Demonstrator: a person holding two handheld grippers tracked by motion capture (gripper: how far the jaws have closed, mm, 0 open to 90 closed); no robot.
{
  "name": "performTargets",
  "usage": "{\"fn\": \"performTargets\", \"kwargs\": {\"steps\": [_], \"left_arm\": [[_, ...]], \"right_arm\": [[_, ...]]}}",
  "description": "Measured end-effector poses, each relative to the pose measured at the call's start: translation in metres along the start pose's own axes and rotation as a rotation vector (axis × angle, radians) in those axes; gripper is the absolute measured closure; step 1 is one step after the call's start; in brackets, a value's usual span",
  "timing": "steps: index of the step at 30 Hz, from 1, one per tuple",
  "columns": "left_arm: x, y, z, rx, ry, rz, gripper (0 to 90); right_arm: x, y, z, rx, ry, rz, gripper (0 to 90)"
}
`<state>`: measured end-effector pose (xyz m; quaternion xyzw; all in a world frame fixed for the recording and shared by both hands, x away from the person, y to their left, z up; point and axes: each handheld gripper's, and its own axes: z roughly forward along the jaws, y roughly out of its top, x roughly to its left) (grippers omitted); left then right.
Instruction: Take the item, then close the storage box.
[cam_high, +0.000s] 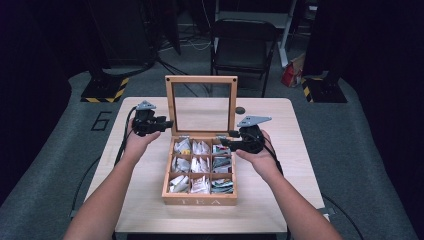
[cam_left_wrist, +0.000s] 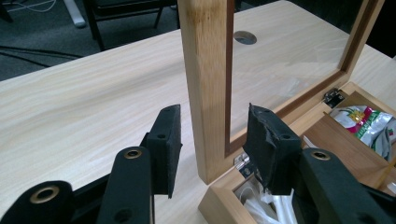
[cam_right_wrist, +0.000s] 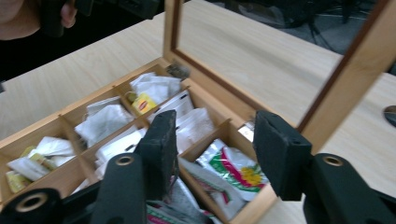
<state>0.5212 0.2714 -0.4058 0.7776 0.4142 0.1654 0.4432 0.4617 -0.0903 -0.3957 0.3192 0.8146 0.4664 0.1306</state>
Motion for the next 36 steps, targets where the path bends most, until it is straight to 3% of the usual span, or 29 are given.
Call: {"fn": "performTargets", "kwargs": {"steps": [8,19,27,36], "left_arm": [[0.003,-0.006,-0.005,0.0,0.0,-0.01,51.3],[0.0,-0.007,-0.01,-0.005,-0.013,0.006,49.8],[-0.003,-0.007,-0.013,-0.009,-0.017,0.003,48.3],[-0.004,-0.008,-0.014,-0.011,-0.02,0.008,48.4]], "right_arm": [[0.025,-0.005,0.012,0.016,0.038,-0.071,41.8],[0.049,-0.009,0.024,0.056,0.121,-0.124,57.1],[0.064,-0.01,0.029,0.051,0.152,-0.163,58.7],[0.074,-0.012,0.032,0.054,0.179,-0.174,60.9]]}}
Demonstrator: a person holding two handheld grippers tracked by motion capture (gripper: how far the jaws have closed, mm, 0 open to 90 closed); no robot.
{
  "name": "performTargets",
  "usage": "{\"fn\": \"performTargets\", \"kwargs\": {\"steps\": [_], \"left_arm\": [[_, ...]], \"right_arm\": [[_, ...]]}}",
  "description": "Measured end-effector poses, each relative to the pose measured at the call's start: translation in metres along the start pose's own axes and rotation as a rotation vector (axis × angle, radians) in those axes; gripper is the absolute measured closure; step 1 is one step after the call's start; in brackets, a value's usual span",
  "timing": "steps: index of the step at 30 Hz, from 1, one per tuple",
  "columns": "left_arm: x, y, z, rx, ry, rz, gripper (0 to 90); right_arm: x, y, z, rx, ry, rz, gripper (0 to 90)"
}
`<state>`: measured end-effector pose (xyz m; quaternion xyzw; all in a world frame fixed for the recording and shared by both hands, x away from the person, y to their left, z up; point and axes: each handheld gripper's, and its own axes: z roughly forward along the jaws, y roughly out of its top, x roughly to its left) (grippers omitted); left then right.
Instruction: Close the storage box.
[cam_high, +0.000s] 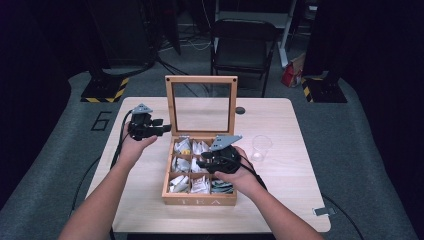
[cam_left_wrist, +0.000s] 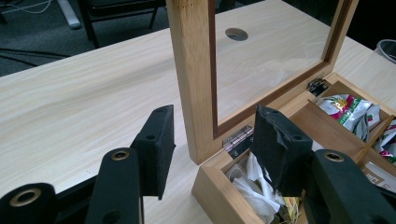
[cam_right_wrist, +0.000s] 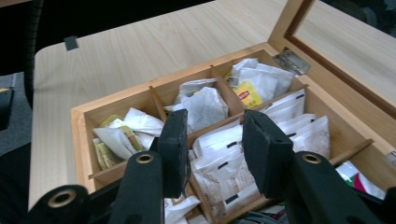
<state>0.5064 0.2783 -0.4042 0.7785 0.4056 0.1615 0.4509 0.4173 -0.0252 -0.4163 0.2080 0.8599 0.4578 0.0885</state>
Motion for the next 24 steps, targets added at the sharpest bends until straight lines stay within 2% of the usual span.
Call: {"fn": "performTargets", "kwargs": {"steps": [13,21,24], "left_arm": [[-0.001,-0.002,-0.003,0.0,-0.004,0.004,48.6],[-0.002,-0.003,-0.002,0.002,-0.005,0.008,48.6],[-0.002,-0.003,-0.002,-0.001,-0.002,0.009,48.6]], "right_arm": [[0.017,-0.003,0.01,0.019,0.07,-0.021,62.6],[0.022,-0.005,0.015,0.027,0.096,-0.046,64.9],[0.025,-0.006,0.018,0.035,0.113,-0.039,66.0]]}}
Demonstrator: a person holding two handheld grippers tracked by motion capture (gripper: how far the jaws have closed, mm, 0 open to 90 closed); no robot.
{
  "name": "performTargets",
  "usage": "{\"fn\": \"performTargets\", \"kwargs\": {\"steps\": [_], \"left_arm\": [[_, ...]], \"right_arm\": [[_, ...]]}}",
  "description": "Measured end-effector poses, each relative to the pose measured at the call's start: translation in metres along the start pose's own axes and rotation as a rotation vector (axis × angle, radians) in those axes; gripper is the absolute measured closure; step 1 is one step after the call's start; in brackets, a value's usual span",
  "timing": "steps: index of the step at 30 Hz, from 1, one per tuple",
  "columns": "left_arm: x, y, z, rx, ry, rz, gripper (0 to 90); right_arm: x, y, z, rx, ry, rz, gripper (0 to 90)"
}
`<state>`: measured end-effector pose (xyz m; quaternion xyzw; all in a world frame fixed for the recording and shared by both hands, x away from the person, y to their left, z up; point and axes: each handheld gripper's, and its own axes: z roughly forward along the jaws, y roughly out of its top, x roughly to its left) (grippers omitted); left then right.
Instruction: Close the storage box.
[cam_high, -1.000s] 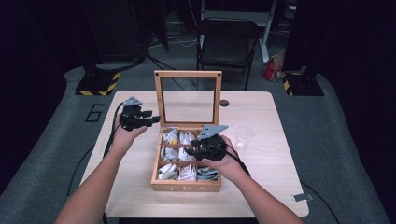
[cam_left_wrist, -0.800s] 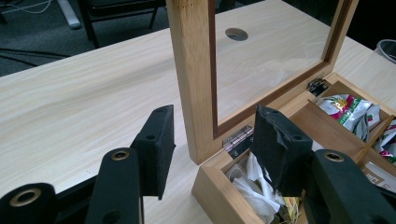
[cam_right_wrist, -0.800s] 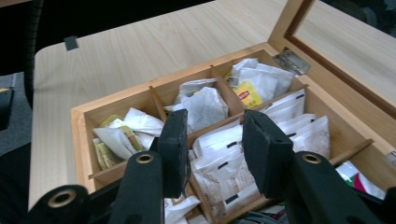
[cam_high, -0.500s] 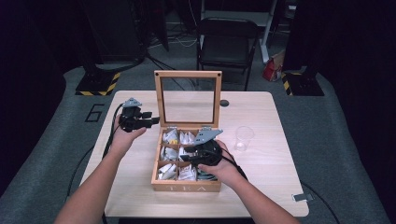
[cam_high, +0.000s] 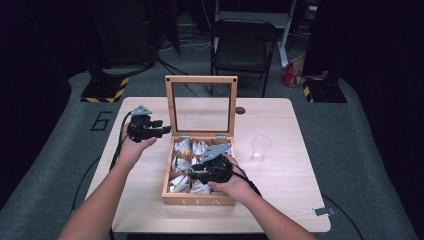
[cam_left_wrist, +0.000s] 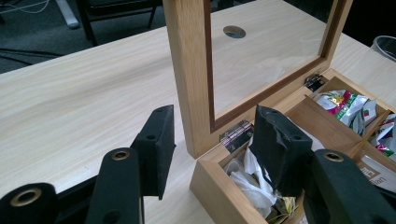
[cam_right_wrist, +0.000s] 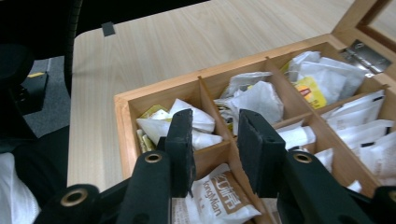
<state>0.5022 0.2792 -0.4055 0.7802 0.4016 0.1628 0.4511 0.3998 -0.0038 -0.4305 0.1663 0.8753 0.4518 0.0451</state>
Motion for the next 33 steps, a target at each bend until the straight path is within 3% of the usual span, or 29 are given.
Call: {"fn": "performTargets", "kwargs": {"steps": [7,8,12,14,17,33], "left_arm": [[-0.001,0.0,-0.002,0.0,-0.002,-0.002,48.7],[-0.001,0.0,-0.002,0.002,-0.001,0.002,48.7],[0.0,0.0,-0.004,-0.002,0.001,0.001,48.8],[0.0,0.0,-0.004,-0.001,0.005,0.007,48.9],[0.001,0.0,-0.006,-0.002,0.004,0.001,49.0],[0.002,-0.001,-0.007,-0.005,0.006,0.0,49.1]], "right_arm": [[0.005,0.002,0.006,0.007,0.027,-0.001,67.3],[0.004,0.002,0.007,0.012,0.034,-0.023,67.8],[0.007,0.003,0.011,0.014,0.053,-0.004,70.6],[0.007,0.004,0.013,0.021,0.065,-0.025,71.9],[0.009,0.004,0.016,0.024,0.075,-0.007,73.3],[0.013,0.005,0.032,0.068,0.116,-0.029,75.8]]}}
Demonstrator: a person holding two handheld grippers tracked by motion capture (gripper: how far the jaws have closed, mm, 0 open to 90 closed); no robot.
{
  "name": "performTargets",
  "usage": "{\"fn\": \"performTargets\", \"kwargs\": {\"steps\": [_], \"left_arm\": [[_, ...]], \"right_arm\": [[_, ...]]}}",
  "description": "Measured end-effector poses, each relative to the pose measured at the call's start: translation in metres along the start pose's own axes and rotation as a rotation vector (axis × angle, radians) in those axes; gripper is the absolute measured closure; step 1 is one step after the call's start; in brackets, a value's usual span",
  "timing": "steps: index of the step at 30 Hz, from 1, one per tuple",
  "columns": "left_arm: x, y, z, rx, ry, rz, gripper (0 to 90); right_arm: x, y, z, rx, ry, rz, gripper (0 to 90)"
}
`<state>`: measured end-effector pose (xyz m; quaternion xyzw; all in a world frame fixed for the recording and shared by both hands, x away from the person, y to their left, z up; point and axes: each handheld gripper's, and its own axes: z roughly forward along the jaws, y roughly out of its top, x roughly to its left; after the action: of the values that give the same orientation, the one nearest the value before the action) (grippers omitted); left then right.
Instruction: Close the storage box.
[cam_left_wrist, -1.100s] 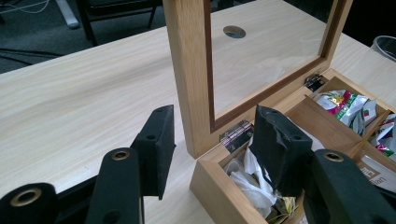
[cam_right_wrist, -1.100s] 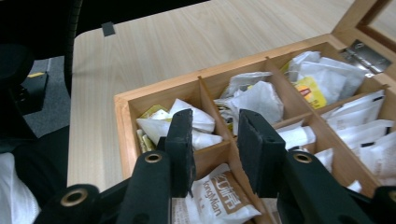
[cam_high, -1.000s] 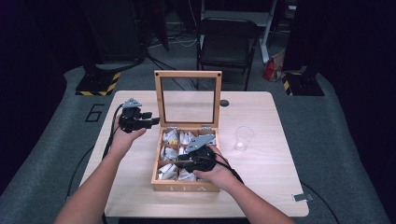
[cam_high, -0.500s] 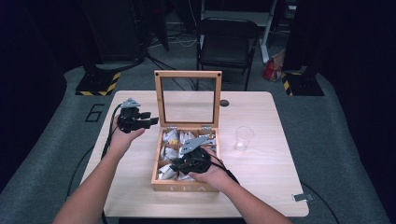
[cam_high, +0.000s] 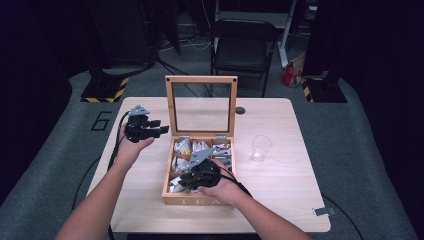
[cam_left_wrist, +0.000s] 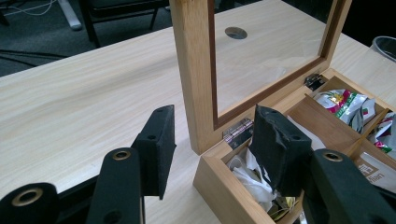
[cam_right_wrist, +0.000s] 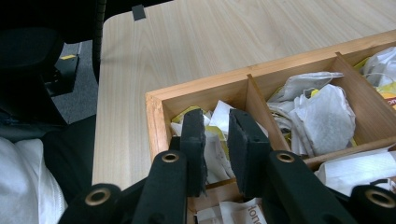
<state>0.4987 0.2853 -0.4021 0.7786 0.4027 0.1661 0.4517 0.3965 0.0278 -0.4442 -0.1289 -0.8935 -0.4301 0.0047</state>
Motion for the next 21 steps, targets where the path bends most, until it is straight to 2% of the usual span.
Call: {"fn": "performTargets", "kwargs": {"steps": [6,10,15,21], "left_arm": [[0.0008,-0.0002,-0.001,-0.001,0.0,-0.002,49.1],[0.0011,-0.0004,-0.0016,-0.001,0.001,-0.003,49.1],[0.0011,-0.0009,-0.0013,-0.005,0.004,-0.005,49.1],[0.002,-0.0015,-0.0013,0.003,0.004,0.002,49.1]], "right_arm": [[-0.0006,0.0013,0.0045,0.018,0.001,-0.006,78.1],[-0.0012,0.0011,0.0064,0.035,0.015,-0.008,85.1],[-0.0006,0.0025,0.0064,0.028,0.021,-0.008,89.5],[-0.0011,0.0052,0.0097,0.025,0.022,-0.007,89.6]]}}
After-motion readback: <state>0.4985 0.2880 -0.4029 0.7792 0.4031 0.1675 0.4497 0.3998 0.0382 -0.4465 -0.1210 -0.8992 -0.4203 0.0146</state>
